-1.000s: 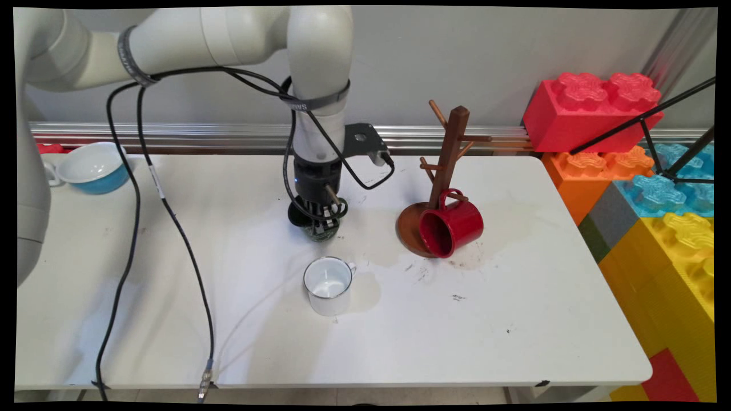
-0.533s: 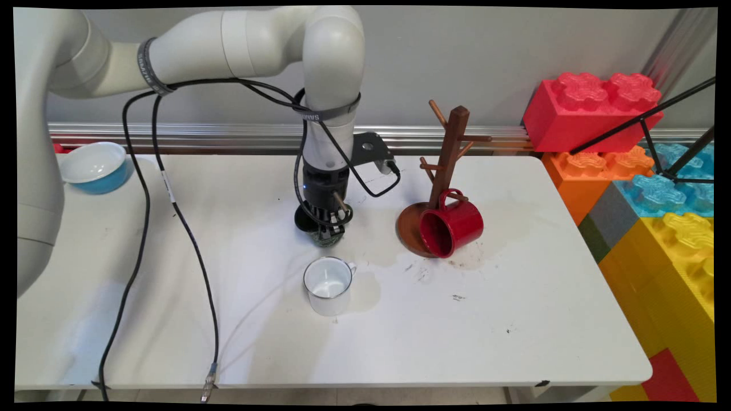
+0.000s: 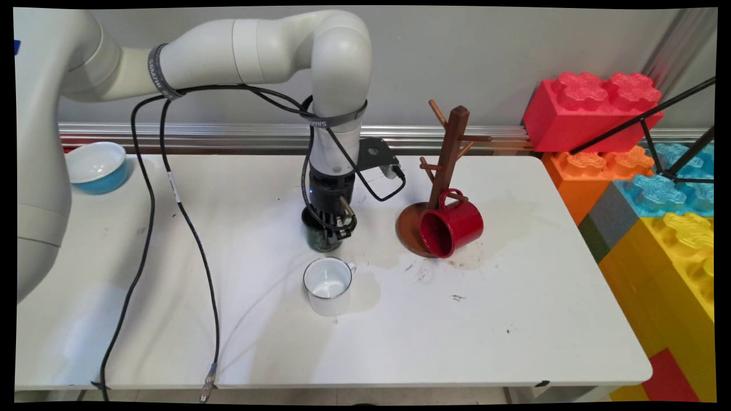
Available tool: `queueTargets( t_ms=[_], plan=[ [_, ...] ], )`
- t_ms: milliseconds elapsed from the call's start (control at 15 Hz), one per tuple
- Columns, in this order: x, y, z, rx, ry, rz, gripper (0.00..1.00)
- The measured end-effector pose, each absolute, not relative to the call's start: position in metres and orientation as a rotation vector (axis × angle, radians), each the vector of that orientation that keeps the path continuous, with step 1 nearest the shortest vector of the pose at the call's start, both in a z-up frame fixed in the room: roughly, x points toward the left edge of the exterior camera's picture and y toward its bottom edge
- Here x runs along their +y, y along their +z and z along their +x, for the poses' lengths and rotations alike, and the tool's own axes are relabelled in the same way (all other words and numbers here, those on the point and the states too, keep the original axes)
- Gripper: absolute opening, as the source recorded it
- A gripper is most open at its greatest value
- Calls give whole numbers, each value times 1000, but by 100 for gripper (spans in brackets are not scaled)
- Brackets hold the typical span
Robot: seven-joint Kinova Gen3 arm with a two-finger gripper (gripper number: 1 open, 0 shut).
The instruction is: Place the picked object on the table
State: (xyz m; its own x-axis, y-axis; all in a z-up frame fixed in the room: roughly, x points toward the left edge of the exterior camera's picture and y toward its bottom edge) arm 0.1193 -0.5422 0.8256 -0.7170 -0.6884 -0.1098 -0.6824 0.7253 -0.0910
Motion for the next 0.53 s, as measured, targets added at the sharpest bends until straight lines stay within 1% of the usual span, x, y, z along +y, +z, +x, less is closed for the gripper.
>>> queueTargets(
  t_ms=[533],
  plan=[
    [-548,830,118,2807,-105,-1156,100]
  ],
)
